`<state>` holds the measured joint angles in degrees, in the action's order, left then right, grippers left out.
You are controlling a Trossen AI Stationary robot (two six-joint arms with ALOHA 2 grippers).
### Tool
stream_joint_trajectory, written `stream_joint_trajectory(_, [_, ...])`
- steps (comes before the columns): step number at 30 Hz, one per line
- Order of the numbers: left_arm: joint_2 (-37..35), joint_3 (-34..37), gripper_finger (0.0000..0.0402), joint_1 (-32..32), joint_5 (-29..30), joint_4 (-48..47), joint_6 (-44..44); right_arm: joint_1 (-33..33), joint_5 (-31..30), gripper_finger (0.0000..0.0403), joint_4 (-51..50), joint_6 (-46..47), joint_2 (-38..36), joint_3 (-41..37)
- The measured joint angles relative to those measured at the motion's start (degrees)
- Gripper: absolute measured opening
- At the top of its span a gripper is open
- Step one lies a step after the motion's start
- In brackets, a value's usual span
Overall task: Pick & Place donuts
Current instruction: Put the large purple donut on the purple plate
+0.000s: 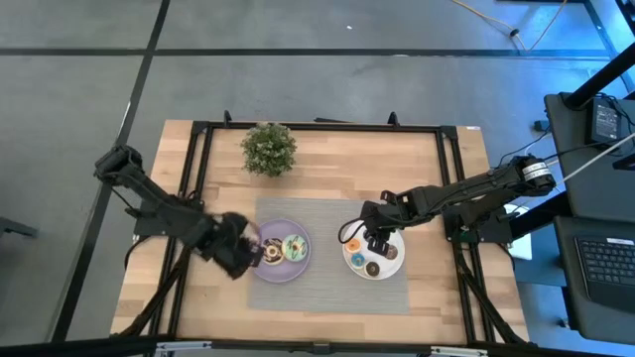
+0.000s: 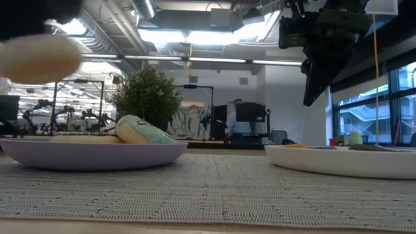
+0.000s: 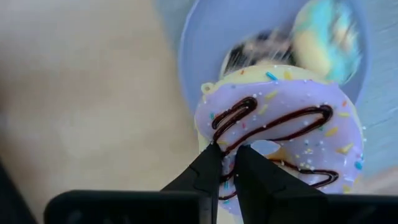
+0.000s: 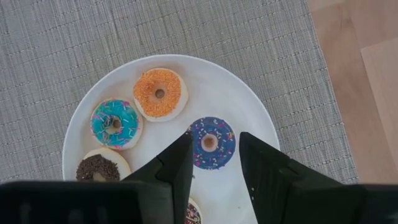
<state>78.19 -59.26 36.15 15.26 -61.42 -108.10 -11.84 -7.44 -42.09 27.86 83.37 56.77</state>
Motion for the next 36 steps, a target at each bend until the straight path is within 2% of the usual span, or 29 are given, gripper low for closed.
stream_joint_trajectory(9, [1.91, -0.70, 0.0034, -14.10, -0.17, 2.70, 25.01, 0.02, -0.01, 0.0132, 0.09, 0.85, 0.00, 0.00])
stream_joint_trajectory(13, [3.76, -0.71, 0.0034, -18.28, -0.96, 5.89, 32.64, 0.02, -0.02, 0.0132, 0.10, 1.83, 0.00, 0.00])
stream_joint_trajectory(18, [7.25, -0.69, 0.0033, -21.58, -5.62, 9.85, 40.09, 0.02, -0.02, 0.0132, 0.11, 1.86, 0.00, 0.00])
stream_joint_trajectory(24, [11.87, -0.71, 0.0033, -22.25, -10.49, 10.63, 42.89, 0.04, -0.02, 0.0132, 0.09, 1.84, 0.00, 0.00])
stream_joint_trajectory(31, [15.42, -0.71, 0.0034, -21.93, -10.29, 10.72, 42.88, 0.04, -0.04, 0.0132, 0.07, 1.78, 0.00, 0.00])
stream_joint_trajectory(36, [15.49, -0.71, 0.0042, -21.91, -10.27, 10.83, 41.35, 0.04, -0.04, 0.0132, 0.04, 1.75, 0.00, 0.00])
